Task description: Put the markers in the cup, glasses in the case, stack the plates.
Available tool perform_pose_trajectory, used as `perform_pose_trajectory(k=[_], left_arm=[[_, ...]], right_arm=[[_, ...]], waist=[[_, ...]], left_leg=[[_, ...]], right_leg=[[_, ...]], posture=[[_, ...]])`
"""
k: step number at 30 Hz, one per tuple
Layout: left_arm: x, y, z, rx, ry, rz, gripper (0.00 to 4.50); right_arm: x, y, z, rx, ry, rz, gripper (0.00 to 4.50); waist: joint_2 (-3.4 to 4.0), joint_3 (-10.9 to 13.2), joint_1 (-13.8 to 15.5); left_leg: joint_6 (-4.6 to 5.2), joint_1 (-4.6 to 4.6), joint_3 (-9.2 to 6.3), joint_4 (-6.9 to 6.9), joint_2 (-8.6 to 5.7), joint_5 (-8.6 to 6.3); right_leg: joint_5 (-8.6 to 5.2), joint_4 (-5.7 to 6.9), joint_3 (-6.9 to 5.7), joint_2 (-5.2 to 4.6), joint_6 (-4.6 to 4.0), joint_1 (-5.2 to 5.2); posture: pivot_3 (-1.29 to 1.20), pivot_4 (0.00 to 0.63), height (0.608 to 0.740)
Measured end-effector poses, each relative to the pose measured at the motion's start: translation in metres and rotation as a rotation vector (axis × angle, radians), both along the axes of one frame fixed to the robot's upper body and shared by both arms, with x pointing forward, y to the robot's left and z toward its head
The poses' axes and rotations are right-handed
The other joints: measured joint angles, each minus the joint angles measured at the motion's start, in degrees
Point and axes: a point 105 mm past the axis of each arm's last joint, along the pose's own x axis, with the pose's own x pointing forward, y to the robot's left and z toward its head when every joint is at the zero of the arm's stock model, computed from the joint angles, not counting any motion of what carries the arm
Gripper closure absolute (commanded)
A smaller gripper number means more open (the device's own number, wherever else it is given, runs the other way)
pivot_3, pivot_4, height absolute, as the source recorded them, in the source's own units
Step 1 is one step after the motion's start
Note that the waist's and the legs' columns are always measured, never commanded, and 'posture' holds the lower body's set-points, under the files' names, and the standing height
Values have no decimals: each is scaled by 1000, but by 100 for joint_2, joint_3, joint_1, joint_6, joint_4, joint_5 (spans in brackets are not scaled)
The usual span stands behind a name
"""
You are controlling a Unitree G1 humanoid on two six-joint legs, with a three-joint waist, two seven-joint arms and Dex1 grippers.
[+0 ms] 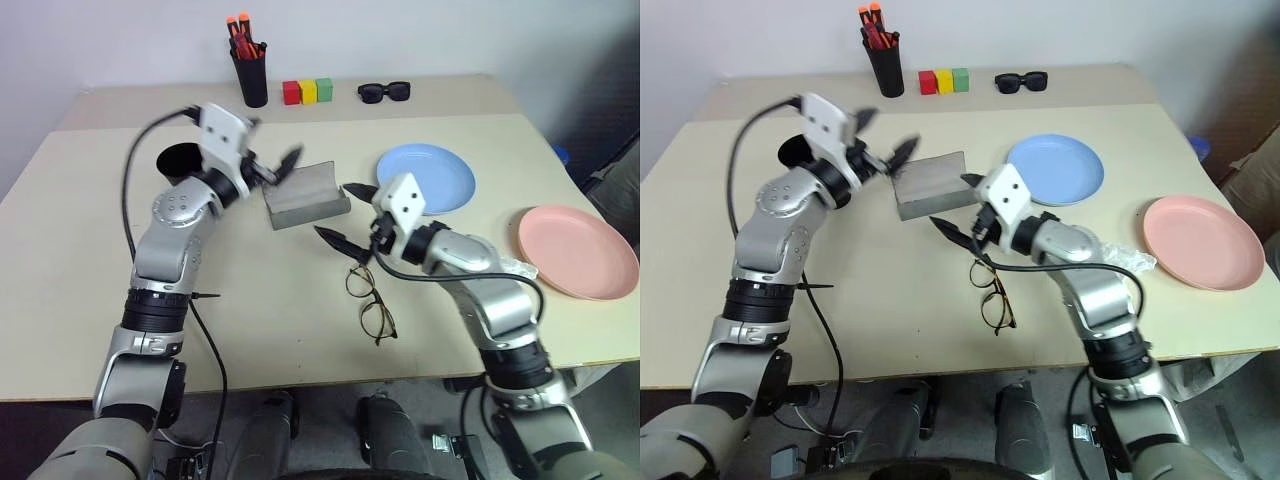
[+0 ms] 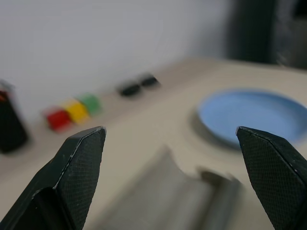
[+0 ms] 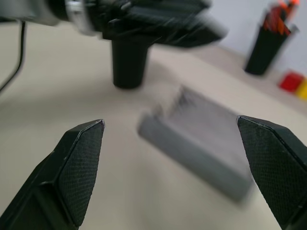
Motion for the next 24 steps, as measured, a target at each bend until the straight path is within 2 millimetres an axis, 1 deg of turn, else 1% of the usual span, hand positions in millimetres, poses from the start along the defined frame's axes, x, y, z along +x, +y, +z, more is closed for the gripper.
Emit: perform_pose_trajectory(k=[2,4,6,10,14,17,20,24], left_arm=[[0,-3,-17,43,102,-37,26],[2,-7,-31,85,198,-76,26],[6,-7,-41,131,267,-94,26],[10,-13,-55,195,364,-144,26],[18,-16,-70,252,430,-153,26],[21,-16,-76,263,453,-163,26],[22,-17,-79,278,452,-173,808],[24,-16,-83,294,441,-179,2789]], right_arm=[[-5,-10,-6,-39,26,7,0],[-13,-21,-13,-105,58,22,0],[-22,-27,-18,-145,85,43,0],[-33,-34,-24,-193,114,62,0],[-36,-46,-25,-190,121,14,0],[-36,-54,-26,-193,123,-20,0],[-39,-55,-29,-195,131,-29,0],[-40,-54,-27,-194,118,-33,0]], waist=[[0,0,-13],[-1,1,37],[-1,1,60],[-3,2,82],[-5,3,90],[-6,4,84],[-6,4,78],[-7,4,86]], left_leg=[[0,-1,0,1,1,0],[1,-3,0,5,0,0],[2,-5,0,8,0,-1],[3,-7,0,11,1,-2],[5,-10,0,14,0,-3],[6,-11,0,13,0,-4],[6,-11,0,13,1,-4],[7,-11,0,14,1,-4]], right_leg=[[0,0,0,2,0,0],[-1,-2,-1,1,1,2],[-1,-7,0,0,1,4],[-1,-11,-1,-3,2,5],[-1,-13,-2,-7,2,5],[-1,-14,-2,-8,2,4],[-1,-13,-2,-8,2,3],[-1,-14,-2,-9,3,4]], posture=[[0,150,740],[0,150,740],[0,150,740],[0,150,740],[0,150,740],[0,150,740],[0,150,740],[0,150,740]])
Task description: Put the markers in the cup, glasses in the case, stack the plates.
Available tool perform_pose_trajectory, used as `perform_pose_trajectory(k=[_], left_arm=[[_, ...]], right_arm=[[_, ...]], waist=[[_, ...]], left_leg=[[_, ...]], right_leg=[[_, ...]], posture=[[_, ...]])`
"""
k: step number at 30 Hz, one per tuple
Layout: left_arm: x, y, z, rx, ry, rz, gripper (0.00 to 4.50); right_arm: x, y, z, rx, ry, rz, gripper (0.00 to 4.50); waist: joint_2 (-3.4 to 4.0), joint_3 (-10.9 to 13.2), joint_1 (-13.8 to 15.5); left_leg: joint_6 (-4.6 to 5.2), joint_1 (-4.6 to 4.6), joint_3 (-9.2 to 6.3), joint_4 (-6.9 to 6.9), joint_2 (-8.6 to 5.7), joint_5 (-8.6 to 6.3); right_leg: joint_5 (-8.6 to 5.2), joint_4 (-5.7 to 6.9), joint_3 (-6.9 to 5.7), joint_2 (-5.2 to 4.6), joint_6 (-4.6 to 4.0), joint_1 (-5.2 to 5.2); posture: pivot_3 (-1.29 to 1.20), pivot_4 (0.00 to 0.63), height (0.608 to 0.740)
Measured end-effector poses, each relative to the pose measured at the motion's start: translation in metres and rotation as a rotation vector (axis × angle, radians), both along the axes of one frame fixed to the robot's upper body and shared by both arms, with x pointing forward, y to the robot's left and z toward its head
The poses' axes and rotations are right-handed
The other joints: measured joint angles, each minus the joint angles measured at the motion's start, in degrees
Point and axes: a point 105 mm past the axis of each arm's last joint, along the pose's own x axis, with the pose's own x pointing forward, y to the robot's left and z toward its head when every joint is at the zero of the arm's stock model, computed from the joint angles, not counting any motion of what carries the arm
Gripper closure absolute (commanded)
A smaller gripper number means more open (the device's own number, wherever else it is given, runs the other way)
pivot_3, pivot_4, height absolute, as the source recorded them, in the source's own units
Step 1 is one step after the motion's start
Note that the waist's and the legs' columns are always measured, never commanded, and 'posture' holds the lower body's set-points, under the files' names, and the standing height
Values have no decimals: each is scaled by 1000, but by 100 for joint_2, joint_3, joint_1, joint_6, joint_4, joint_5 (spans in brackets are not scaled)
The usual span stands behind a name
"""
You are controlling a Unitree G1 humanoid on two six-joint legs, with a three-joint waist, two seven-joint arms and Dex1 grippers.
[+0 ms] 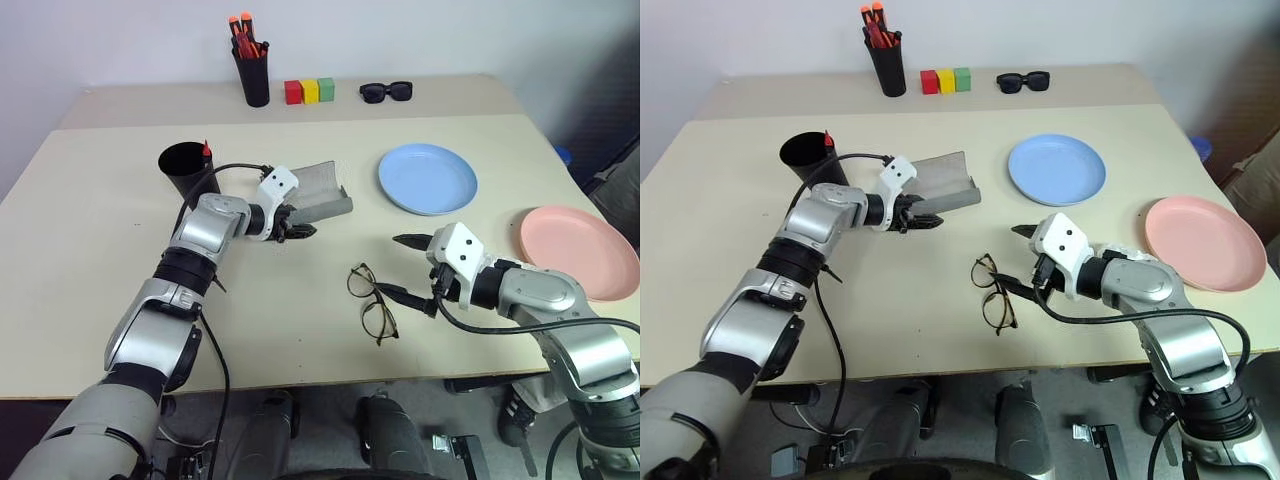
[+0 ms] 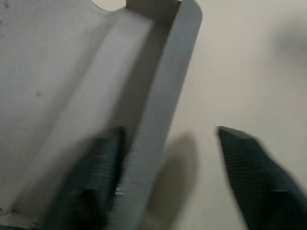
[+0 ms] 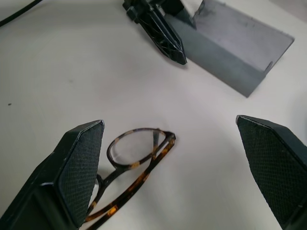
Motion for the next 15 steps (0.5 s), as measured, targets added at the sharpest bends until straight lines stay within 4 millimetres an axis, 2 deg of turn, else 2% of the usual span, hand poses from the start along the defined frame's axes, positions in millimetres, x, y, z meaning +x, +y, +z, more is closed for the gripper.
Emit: perform_pose_trajectory(k=[3,4,10,15], left_arm=[[-1,-2,2,-9,-12,-19,4261],[-1,-2,2,-13,-15,-23,4411],[-17,3,-3,-11,-47,-91,4411],[-55,17,-6,51,-75,-298,4411]], right_arm=[[1,0,0,0,-3,-6,0],[1,0,0,0,-3,-7,0],[1,1,-1,0,5,-6,0],[2,-1,-2,100,113,-45,0]], waist=[[0,0,8],[0,0,4],[0,0,-21],[2,0,-9]], left_leg=[[0,-1,-1,2,-1,0],[1,-1,0,2,-1,0],[2,-1,0,0,1,-1],[1,-1,-1,-1,11,-1]], right_leg=[[0,0,0,-2,0,1],[0,-1,0,-2,0,1],[0,0,0,-2,-1,-2],[0,0,2,-6,-6,-3]], posture=[[0,150,740],[0,150,740],[0,150,740],[0,150,740]])
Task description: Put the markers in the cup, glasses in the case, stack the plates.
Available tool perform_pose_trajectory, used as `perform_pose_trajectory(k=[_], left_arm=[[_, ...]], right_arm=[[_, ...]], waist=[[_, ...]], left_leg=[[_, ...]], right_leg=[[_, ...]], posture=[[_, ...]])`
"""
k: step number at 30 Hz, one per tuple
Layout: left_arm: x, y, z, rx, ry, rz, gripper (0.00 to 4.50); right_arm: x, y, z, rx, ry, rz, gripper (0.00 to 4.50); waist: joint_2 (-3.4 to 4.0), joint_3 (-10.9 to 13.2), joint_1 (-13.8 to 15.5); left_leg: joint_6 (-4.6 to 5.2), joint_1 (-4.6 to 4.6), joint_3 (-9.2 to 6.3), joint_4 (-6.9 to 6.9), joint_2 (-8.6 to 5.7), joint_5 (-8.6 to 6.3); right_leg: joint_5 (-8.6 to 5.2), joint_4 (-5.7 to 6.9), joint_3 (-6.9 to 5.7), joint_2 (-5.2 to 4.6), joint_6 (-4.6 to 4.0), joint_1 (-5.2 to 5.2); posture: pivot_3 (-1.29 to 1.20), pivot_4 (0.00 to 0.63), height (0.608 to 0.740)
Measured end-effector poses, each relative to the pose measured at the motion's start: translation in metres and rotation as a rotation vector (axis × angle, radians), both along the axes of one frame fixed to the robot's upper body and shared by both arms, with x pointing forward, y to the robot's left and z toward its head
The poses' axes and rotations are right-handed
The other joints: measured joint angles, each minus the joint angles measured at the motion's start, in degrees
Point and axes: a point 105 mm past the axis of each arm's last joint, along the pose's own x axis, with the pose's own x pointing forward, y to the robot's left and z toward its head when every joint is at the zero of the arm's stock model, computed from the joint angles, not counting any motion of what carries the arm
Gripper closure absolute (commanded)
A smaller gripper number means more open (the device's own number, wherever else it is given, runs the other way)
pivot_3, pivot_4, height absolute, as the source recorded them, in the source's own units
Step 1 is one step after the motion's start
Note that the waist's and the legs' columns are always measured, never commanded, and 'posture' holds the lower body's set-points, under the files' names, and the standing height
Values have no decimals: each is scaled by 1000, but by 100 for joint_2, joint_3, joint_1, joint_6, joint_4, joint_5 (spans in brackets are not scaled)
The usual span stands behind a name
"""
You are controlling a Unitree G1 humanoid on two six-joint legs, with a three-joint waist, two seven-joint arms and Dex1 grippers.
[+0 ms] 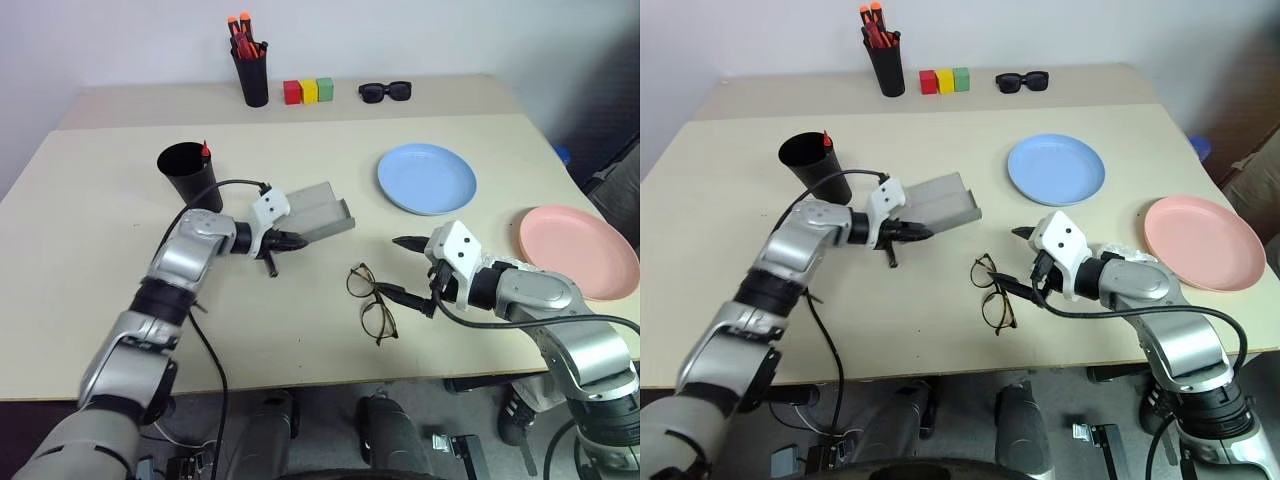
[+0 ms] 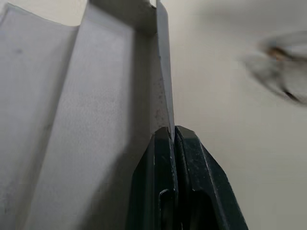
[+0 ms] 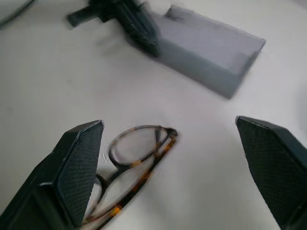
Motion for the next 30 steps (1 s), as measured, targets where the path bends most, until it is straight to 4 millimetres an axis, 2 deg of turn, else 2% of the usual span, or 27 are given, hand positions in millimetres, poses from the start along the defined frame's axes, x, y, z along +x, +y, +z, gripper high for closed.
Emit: perform_pose_trajectory(k=[5,9,12,15,21,23,26,30], left_arm=[[-18,21,-2,96,18,-80,4411],[-24,18,-1,91,30,-121,4411],[-27,15,0,65,45,-140,3523],[-26,14,3,50,32,-139,2094],[-11,9,26,-47,-150,-64,2094],[-11,10,34,-105,-205,-33,2094],[-23,15,35,-174,-244,-4,2094],[-47,23,25,-238,-228,26,2094]], right_arm=[[-2,-3,0,57,95,-22,0],[-3,-7,-9,27,161,-57,0],[-3,-9,-15,10,198,-78,0],[-7,-10,-20,22,270,-85,0],[-9,-1,-19,57,365,-92,0],[-9,2,-20,63,397,-104,0],[-10,7,-25,77,444,-116,0],[-11,11,-29,83,492,-127,0]], waist=[[0,0,33],[0,0,27],[0,0,11],[0,0,10],[0,0,13],[0,0,6],[2,-2,-20],[3,-2,1]], left_leg=[[3,0,-2,2,-1,-2],[5,-2,0,2,-1,-3],[5,-1,0,2,-1,-3],[6,-1,0,2,-1,-3],[6,-1,-4,3,0,-3],[9,-1,-5,2,1,-4],[12,0,-5,0,2,-7],[13,0,-6,2,2,-7]], right_leg=[[-10,-7,-1,-6,-17,5],[-10,-7,-1,-6,-16,4],[-10,-6,-1,-6,-15,3],[-8,-5,-1,-6,-12,3],[-1,-5,-1,-6,1,2],[-1,-5,0,-7,1,1],[0,-5,4,-8,1,-3],[-3,-5,5,-8,-5,-2]], posture=[[0,150,740],[0,150,740],[0,150,740],[0,150,740],[0,150,740],[0,150,740],[0,150,740],[0,150,740]])
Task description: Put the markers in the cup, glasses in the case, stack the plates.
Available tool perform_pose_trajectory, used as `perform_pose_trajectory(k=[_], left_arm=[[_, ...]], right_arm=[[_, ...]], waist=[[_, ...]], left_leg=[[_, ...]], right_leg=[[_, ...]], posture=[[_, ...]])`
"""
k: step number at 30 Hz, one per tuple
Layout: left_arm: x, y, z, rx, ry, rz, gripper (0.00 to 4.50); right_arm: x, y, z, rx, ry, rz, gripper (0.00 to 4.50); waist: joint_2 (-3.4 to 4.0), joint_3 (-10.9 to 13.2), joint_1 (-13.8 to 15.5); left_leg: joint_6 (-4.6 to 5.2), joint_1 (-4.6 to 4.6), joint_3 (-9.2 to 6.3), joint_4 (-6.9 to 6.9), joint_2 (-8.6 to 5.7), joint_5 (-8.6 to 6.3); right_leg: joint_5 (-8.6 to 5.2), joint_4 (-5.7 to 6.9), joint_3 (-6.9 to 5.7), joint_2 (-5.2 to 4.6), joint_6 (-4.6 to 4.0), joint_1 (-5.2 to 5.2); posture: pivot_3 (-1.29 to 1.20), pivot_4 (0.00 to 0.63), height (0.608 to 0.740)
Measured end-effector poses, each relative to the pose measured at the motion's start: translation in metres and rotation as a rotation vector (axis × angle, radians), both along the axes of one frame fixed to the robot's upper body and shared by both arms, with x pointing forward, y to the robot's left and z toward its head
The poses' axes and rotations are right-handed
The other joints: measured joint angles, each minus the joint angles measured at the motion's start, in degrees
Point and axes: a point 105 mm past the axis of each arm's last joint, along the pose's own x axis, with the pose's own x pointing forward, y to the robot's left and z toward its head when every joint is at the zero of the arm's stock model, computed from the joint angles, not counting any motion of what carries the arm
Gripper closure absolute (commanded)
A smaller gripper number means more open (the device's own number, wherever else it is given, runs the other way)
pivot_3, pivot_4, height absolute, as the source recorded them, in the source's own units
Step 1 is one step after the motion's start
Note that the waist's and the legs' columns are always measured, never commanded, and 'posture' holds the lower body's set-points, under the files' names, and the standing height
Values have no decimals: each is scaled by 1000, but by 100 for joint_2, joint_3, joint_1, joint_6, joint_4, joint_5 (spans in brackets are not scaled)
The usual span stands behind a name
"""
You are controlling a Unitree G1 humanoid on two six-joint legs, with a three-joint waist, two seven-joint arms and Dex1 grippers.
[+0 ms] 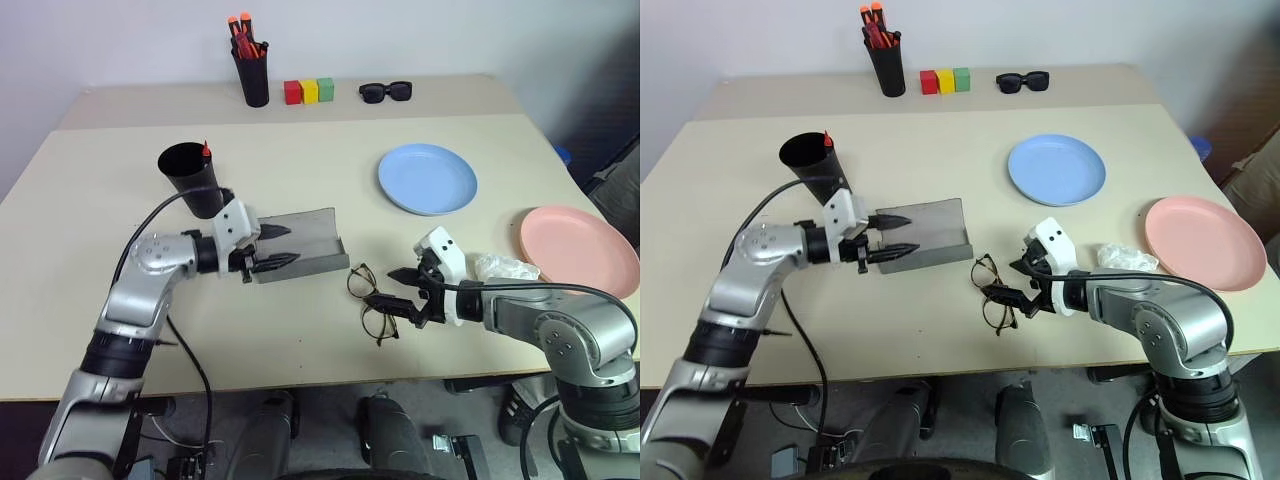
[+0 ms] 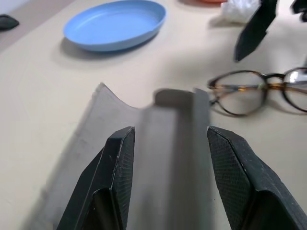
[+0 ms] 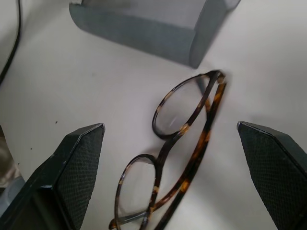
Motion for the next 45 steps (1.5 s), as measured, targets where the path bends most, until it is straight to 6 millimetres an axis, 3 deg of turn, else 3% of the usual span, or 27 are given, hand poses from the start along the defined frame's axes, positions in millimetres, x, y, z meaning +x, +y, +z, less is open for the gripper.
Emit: perform_pose_trajectory(k=[3,5,7,13,14,26,29,33,36,45], left_arm=[[-19,10,-10,-12,20,24,2094],[-31,14,-18,-4,35,27,2027],[-38,14,-21,0,39,23,2027],[-40,13,-19,-7,15,49,2027],[-40,14,-20,-9,17,56,2027],[-38,18,-22,-26,2,103,2027],[-37,26,-22,-40,3,155,2027],[-36,50,-24,-55,12,267,2027],[-35,62,-26,-53,19,318,2027],[-36,75,-30,-58,10,373,2027]], right_arm=[[1,2,-2,17,33,-14,0],[2,0,-4,22,58,-26,541],[2,-2,-6,20,71,-34,1332],[3,-4,-10,12,92,-41,4348],[2,-3,-9,18,93,-30,4466],[0,-8,-2,-36,44,16,4466],[1,-3,15,-65,-36,79,4466],[20,21,67,-119,-295,205,4466],[40,42,87,-136,-415,281,4466],[82,98,75,-175,-438,511,4466]], waist=[[2,-1,8],[2,-1,22],[2,-1,37],[5,-2,15],[5,-3,14],[6,-6,21],[9,-4,-4],[16,-3,-35],[15,-4,-16],[15,-4,-46]], left_leg=[[0,1,1,0,0,0],[0,0,4,0,0,-1],[0,0,5,0,-1,-1],[1,0,7,0,0,-1],[0,0,7,-1,0,-1],[1,0,9,-1,0,-3],[1,-1,7,-2,4,-3],[0,0,10,-12,11,-3],[0,-1,11,-12,8,-4],[-1,-1,11,-19,-6,-3]], right_leg=[[-6,-1,0,-1,-12,1],[-8,-4,0,-2,-14,2],[-9,-6,0,-2,-17,3],[-10,-6,0,-2,-17,1],[-10,-6,0,-2,-17,1],[-11,-13,-1,-3,-18,5],[-11,-12,0,-3,-18,-1],[-14,-11,1,0,-24,-8],[-15,-15,1,-1,-25,-7],[-9,-9,1,3,-17,-14]], posture=[[0,150,740],[0,150,740],[0,150,740],[0,150,740],[0,150,740],[0,150,740],[0,150,740],[0,150,740],[0,150,740],[0,150,740]])
